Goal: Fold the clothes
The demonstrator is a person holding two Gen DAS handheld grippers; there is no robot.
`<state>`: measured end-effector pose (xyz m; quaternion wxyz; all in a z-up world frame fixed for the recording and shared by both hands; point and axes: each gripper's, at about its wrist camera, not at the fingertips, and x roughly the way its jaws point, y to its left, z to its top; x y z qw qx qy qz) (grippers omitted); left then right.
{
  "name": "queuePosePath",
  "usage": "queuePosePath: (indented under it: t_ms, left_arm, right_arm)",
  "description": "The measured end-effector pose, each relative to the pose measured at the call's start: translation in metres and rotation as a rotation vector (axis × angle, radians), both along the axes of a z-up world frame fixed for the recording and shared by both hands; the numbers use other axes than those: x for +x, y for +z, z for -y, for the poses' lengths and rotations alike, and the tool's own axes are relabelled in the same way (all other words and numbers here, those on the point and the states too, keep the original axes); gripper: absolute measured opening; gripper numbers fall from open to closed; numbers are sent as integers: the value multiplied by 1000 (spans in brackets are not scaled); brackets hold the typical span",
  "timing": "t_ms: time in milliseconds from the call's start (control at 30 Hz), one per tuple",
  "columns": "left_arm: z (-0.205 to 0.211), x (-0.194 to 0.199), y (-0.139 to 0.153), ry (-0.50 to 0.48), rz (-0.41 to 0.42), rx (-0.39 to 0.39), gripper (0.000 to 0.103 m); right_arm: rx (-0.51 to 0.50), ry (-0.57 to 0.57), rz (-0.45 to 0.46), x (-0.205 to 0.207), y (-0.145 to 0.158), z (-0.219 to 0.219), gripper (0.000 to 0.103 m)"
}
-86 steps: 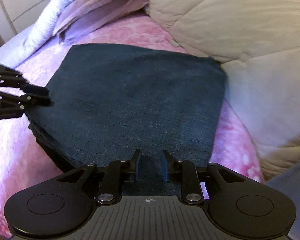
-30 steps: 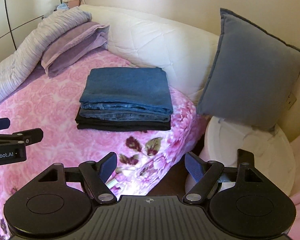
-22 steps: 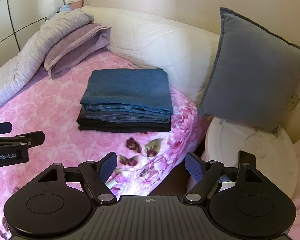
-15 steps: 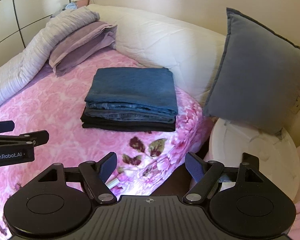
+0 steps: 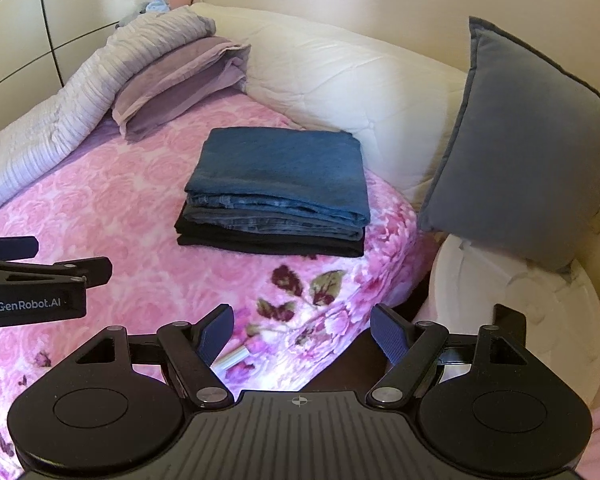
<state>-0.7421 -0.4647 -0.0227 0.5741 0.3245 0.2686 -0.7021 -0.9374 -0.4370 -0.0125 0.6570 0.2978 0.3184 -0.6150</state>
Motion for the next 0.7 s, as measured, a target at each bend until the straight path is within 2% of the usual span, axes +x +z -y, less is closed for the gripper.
queuePosePath:
  t_ms: [700]
  left_arm:
    - [-3,-10,-3,-3,17,13,89]
  right_arm:
    - [11,6,10,-3,-4,-5,78]
